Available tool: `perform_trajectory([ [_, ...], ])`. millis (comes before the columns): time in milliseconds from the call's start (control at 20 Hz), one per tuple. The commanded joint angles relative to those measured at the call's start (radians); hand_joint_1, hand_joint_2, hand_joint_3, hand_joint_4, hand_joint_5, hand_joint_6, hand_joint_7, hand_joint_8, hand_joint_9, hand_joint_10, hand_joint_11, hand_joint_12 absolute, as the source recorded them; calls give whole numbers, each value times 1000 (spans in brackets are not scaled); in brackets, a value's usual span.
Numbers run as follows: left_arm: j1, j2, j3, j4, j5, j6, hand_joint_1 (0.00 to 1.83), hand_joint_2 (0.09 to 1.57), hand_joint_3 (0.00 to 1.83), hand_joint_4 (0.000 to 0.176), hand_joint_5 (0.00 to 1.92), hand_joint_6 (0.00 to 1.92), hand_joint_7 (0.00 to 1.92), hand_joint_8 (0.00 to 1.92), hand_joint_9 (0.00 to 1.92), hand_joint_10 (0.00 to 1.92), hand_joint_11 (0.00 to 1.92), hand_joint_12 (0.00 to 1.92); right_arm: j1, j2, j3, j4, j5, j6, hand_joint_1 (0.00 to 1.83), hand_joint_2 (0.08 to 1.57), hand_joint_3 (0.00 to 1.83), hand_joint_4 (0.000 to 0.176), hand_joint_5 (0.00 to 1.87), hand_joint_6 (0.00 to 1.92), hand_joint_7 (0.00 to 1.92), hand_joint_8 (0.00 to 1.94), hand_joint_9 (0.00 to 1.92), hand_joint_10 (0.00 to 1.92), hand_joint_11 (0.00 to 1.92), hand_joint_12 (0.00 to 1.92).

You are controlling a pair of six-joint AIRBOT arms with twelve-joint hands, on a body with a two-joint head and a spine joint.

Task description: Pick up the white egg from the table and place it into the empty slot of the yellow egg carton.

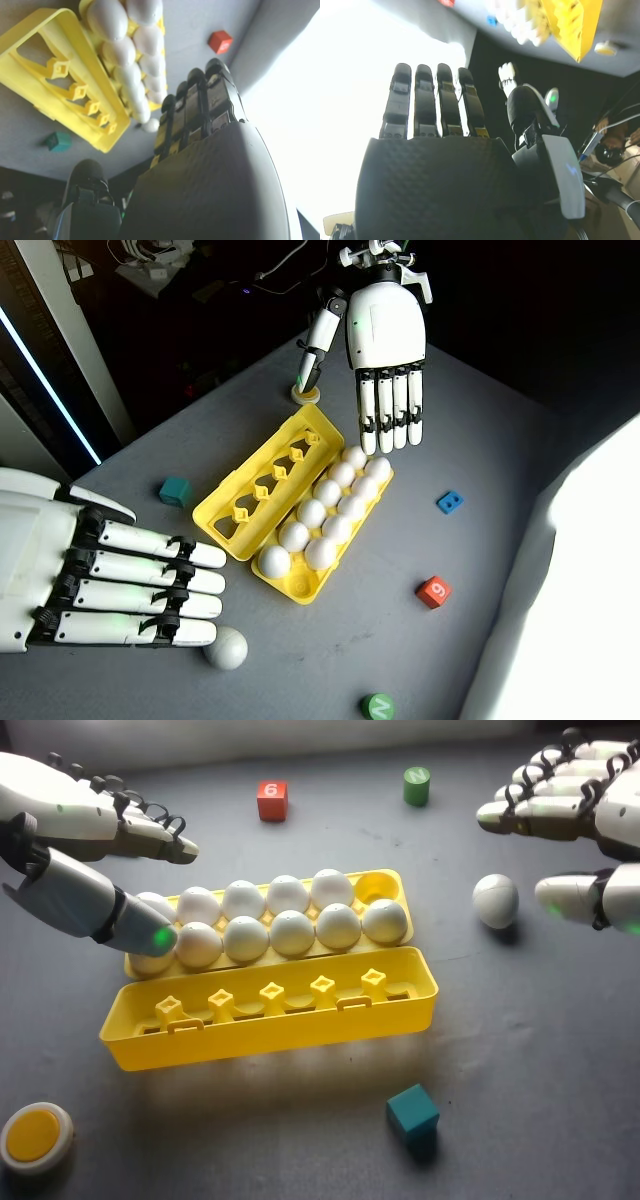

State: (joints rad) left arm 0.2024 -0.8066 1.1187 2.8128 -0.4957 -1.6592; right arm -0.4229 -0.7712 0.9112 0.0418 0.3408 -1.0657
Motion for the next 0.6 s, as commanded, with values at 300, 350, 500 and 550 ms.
perform_trajectory([
  [300, -10, -1, -9, 4, 76, -3, 5, 1276, 6, 0, 162, 0, 114, 0, 95, 0, 0, 373, -5, -47, 49, 56, 134, -77, 0, 1126, 6, 0, 88, 1, 35, 0, 12, 0, 8, 37],
  [350, -10, -1, -12, 4, 76, -3, 0, 1279, 6, 0, 169, 5, 124, 6, 100, 4, 0, 363, -4, -59, 63, 57, 137, -84, 0, 1126, 5, 0, 75, 0, 28, 0, 2, 0, 7, 39],
  [500, -10, 0, -13, 4, 64, -3, 0, 1278, 1, 0, 128, 0, 89, 3, 67, 2, 0, 228, 0, -95, 107, 59, 132, -94, 0, 1144, 8, 0, 109, 12, 59, 11, 20, 7, 14, 51],
  [550, -10, 0, -13, 4, 62, -3, 0, 1270, 0, 0, 97, 3, 61, 4, 32, 4, 0, 111, 10, -111, 129, 59, 104, -104, 23, 1131, 1, 0, 104, 8, 52, 5, 4, 1, 2, 48],
])
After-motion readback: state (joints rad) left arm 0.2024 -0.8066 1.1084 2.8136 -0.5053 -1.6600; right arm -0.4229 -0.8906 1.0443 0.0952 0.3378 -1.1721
